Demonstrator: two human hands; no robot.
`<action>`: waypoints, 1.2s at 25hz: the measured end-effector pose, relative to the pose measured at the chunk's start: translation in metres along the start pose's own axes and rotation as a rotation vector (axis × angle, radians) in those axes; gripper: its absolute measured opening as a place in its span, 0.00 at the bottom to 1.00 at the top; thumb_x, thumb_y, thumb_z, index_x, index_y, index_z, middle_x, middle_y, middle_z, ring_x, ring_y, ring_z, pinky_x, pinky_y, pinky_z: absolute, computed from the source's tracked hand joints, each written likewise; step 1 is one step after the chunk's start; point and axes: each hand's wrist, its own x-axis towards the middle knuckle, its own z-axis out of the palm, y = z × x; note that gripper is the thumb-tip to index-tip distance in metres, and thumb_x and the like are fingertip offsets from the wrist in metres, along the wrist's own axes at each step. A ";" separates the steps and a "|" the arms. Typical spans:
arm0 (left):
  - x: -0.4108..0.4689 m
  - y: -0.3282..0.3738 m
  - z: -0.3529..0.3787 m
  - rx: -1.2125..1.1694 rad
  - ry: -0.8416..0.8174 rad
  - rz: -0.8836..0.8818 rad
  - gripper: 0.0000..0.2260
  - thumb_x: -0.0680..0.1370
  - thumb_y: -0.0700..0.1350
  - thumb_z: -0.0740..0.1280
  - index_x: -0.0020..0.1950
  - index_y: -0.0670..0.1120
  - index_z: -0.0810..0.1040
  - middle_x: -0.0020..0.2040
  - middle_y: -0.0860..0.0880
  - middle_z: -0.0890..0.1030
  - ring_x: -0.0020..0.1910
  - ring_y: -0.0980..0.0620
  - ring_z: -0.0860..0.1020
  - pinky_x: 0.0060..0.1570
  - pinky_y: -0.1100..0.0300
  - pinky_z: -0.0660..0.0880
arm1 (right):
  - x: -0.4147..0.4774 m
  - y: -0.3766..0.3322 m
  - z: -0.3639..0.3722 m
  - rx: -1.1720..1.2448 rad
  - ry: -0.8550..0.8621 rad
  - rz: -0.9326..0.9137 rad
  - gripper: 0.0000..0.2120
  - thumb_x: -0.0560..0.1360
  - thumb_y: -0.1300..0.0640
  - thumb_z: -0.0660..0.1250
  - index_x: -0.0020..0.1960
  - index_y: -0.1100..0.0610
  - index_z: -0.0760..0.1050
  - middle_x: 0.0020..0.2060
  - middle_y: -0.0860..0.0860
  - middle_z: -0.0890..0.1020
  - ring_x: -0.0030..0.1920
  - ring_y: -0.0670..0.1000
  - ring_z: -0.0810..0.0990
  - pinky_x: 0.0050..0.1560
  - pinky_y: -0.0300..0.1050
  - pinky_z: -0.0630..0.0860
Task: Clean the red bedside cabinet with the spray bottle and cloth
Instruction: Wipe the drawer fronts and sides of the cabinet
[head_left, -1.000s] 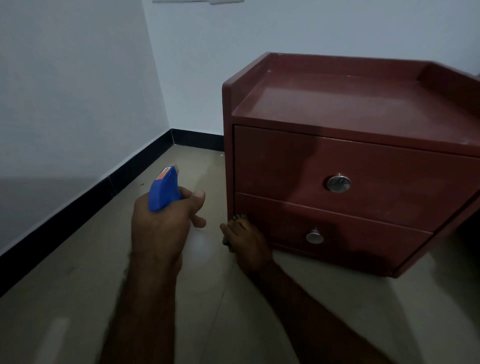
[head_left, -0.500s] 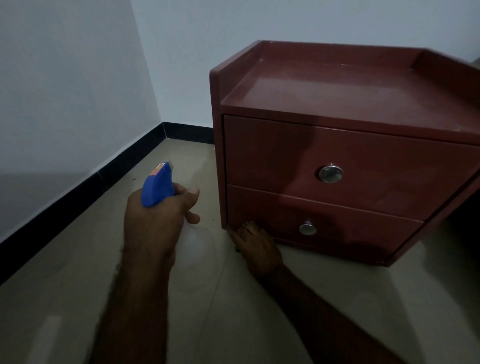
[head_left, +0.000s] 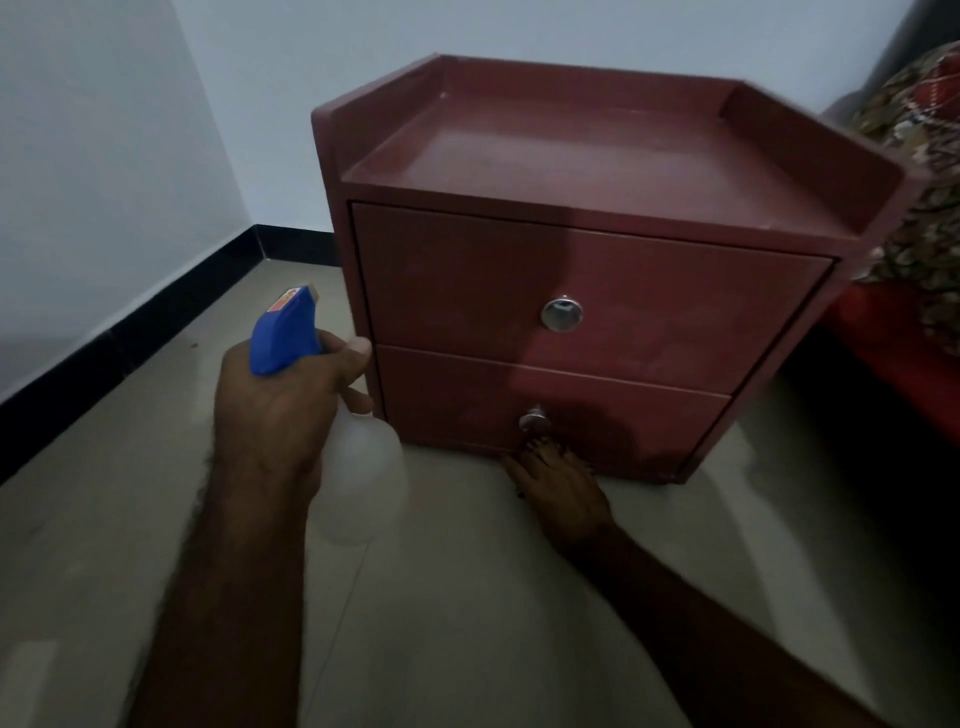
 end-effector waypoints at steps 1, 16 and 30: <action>-0.002 0.000 0.003 -0.001 -0.009 -0.007 0.08 0.73 0.45 0.77 0.40 0.52 0.79 0.40 0.49 0.83 0.36 0.47 0.83 0.44 0.44 0.82 | -0.010 0.010 0.000 -0.006 0.008 0.021 0.18 0.74 0.59 0.68 0.63 0.55 0.83 0.59 0.57 0.85 0.62 0.60 0.83 0.59 0.56 0.81; -0.059 0.022 0.062 0.043 -0.152 0.026 0.08 0.73 0.46 0.76 0.38 0.54 0.79 0.37 0.50 0.83 0.33 0.51 0.83 0.44 0.48 0.79 | -0.106 0.117 -0.038 0.071 0.065 0.237 0.19 0.71 0.61 0.74 0.61 0.60 0.82 0.54 0.59 0.84 0.56 0.63 0.82 0.49 0.54 0.79; -0.087 0.052 0.076 -0.015 -0.213 0.068 0.07 0.74 0.45 0.76 0.38 0.54 0.81 0.32 0.49 0.83 0.32 0.52 0.84 0.52 0.41 0.81 | -0.071 0.146 -0.163 0.285 0.711 0.431 0.36 0.60 0.71 0.70 0.67 0.54 0.80 0.54 0.44 0.81 0.54 0.54 0.76 0.53 0.44 0.74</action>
